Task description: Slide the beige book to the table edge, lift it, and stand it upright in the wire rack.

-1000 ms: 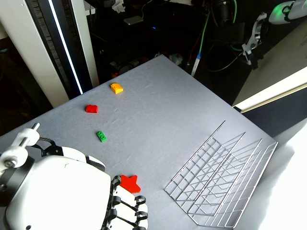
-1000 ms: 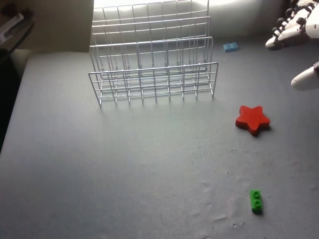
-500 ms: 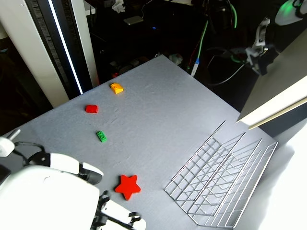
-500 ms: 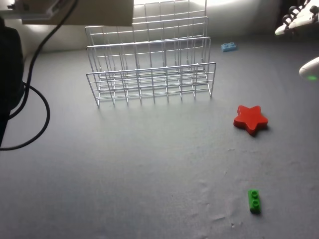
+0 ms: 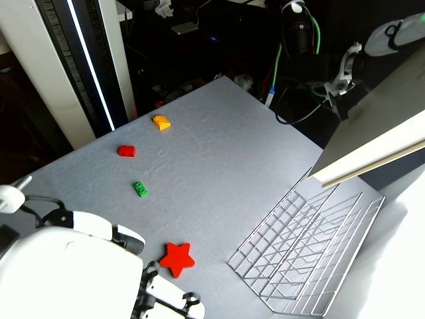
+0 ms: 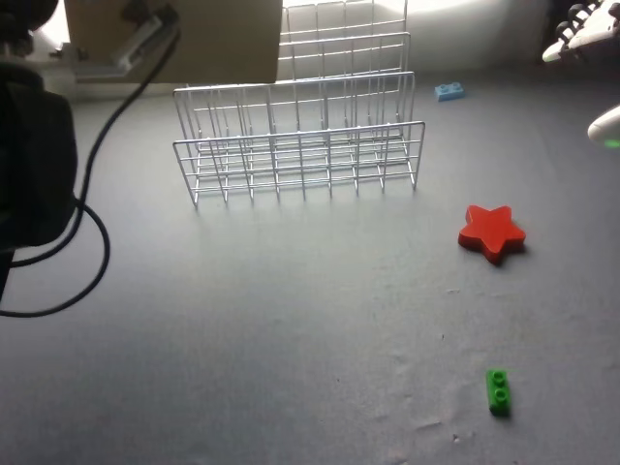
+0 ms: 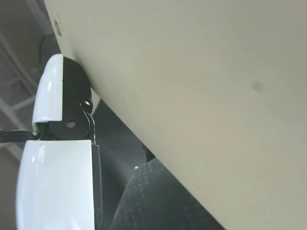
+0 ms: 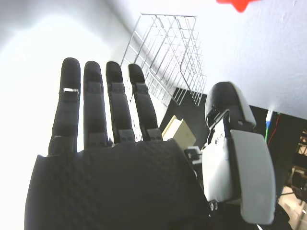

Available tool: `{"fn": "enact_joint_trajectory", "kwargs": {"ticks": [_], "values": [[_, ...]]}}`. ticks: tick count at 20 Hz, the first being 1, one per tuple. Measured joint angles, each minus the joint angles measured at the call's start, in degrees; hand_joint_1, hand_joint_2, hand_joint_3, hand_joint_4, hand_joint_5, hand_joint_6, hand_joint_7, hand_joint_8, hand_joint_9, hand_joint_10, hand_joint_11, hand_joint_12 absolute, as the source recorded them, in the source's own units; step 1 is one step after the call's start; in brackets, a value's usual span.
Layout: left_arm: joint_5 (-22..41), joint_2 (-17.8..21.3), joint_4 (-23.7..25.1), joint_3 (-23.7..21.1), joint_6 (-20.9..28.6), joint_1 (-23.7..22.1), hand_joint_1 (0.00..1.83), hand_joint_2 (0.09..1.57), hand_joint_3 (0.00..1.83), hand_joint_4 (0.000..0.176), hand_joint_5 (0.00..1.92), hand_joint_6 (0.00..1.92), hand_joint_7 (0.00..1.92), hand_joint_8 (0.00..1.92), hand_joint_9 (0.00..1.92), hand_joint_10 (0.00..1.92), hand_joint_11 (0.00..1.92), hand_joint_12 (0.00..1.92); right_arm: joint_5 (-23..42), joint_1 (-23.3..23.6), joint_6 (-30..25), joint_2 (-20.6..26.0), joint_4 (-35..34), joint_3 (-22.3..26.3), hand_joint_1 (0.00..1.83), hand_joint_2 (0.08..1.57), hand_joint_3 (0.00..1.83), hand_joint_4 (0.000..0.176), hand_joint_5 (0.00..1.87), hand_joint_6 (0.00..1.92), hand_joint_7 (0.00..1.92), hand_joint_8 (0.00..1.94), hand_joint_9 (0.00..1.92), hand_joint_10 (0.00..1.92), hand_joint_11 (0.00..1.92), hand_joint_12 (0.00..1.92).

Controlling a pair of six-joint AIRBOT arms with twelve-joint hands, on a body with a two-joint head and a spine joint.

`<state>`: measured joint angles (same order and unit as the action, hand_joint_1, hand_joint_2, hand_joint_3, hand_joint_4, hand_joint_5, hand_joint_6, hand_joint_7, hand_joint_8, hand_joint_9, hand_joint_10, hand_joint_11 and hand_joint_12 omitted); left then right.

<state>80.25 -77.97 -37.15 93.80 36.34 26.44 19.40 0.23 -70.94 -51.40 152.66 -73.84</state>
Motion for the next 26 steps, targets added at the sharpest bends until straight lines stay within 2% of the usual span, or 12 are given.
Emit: {"fn": "enact_joint_trajectory", "kwargs": {"ticks": [4,8,9,10,12,13,19,21,22,24,26], "values": [[-0.04,-1.44,-0.07,0.09,0.04,1.62,1.35,1.20,0.00,0.000,0.75,1.19,0.80,1.34,0.80,1.42,0.68,1.47,0.04,0.00,0.17,0.02,0.04,0.00,0.08,1.18,0.00,0.000,0.22,0.00,0.22,0.00,0.21,0.00,0.00,0.64],[1.11,-3.52,-1.33,2.64,0.00,1.84,1.35,1.21,0.00,0.000,0.71,1.22,0.78,1.38,0.77,1.47,0.69,1.46,0.26,0.00,0.20,0.09,0.02,0.02,0.10,1.17,0.00,0.000,0.25,0.01,0.24,0.00,0.22,0.00,0.00,0.68],[1.60,-4.15,-1.40,3.52,0.07,1.81,1.35,1.20,0.00,0.000,0.72,1.21,0.81,1.32,0.79,1.45,0.69,1.46,0.31,0.00,0.17,0.09,0.04,0.00,0.09,1.17,0.00,0.000,0.25,0.01,0.24,0.00,0.22,0.00,0.00,0.69],[1.79,-4.70,-1.44,4.02,0.11,1.77,1.35,1.20,0.00,0.000,0.73,1.20,0.83,1.29,0.79,1.44,0.69,1.45,0.33,0.02,0.13,0.09,0.02,0.02,0.10,1.18,0.00,0.000,0.23,0.01,0.21,0.00,0.20,0.00,0.00,0.61],[2.16,-5.62,-2.08,4.61,0.20,1.77,1.35,1.20,0.00,0.000,0.73,1.19,0.82,1.31,0.79,1.44,0.70,1.47,0.39,0.24,0.04,0.07,0.02,0.02,0.12,1.18,0.00,0.000,0.23,0.00,0.21,0.00,0.20,0.00,0.00,0.62],[2.01,-6.10,-2.32,4.79,0.15,1.84,1.35,1.21,0.00,0.000,0.70,1.24,0.79,1.35,0.77,1.47,0.68,1.48,0.35,0.24,0.07,0.07,0.02,0.02,0.11,1.17,0.00,0.000,0.25,0.01,0.25,0.01,0.23,0.01,0.00,0.71],[2.10,-9.49,-2.38,7.08,0.44,2.43,1.36,1.19,0.00,0.000,0.77,1.16,0.82,1.31,0.80,1.41,0.70,1.43,0.52,0.24,0.09,0.07,0.00,0.02,0.11,1.17,0.00,0.000,0.26,0.00,0.24,0.00,0.23,0.00,0.00,0.70],[2.03,-10.62,-2.58,7.98,0.61,2.43,1.35,1.20,0.00,0.000,0.73,1.22,0.80,1.34,0.77,1.45,0.67,1.45,0.52,0.24,0.09,0.09,0.04,0.02,0.07,1.18,0.00,0.000,0.24,0.00,0.23,0.00,0.21,0.00,0.00,0.67],[2.10,-11.19,-2.45,8.63,0.68,2.43,1.34,1.20,0.00,0.000,0.75,1.18,0.81,1.32,0.80,1.44,0.67,1.45,0.52,0.24,0.09,0.09,0.04,0.02,0.08,1.18,0.00,0.000,0.24,0.00,0.24,0.00,0.22,0.00,0.00,0.69],[2.05,-12.11,-2.51,9.38,0.68,2.43,1.34,1.21,0.00,0.000,0.72,1.24,0.77,1.37,0.77,1.46,0.67,1.45,0.50,0.24,0.09,0.09,0.02,0.02,0.10,1.17,0.00,0.000,0.22,0.00,0.23,0.00,0.21,0.00,0.00,0.64],[2.08,-13.09,-2.67,10.25,0.83,2.43,1.35,1.21,0.00,0.000,0.73,1.22,0.79,1.34,0.78,1.45,0.67,1.47,0.52,0.24,0.09,0.07,0.02,0.02,0.07,1.18,0.00,0.000,0.23,0.00,0.23,0.00,0.22,0.00,0.00,0.65]]}}
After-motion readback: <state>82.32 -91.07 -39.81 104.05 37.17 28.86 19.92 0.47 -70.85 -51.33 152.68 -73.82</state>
